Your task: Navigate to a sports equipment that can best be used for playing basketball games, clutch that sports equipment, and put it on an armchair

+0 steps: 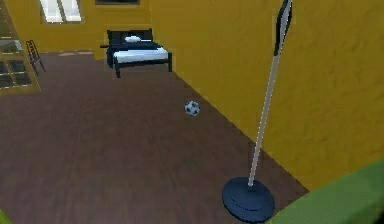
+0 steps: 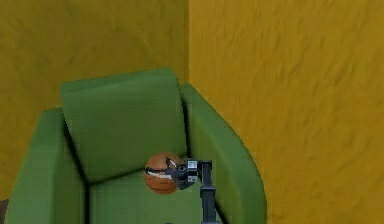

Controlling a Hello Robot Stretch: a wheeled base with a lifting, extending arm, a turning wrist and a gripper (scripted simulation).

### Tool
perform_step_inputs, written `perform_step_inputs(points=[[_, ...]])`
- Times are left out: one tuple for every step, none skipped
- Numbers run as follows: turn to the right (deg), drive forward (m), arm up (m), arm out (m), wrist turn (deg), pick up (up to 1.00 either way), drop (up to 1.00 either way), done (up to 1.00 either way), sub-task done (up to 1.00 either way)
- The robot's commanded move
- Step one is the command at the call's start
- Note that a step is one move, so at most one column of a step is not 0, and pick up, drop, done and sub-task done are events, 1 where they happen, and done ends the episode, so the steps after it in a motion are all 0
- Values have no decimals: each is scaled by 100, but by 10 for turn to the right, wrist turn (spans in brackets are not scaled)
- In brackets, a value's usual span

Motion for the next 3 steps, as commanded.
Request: perform_step_inputs(points=[[0, 0, 10, 0, 0, 0, 0, 0, 0], [0, 0, 0, -8, 0, 0, 0, 0, 0], [0, 0, 0, 0, 0, 0, 0, 100, 0]])
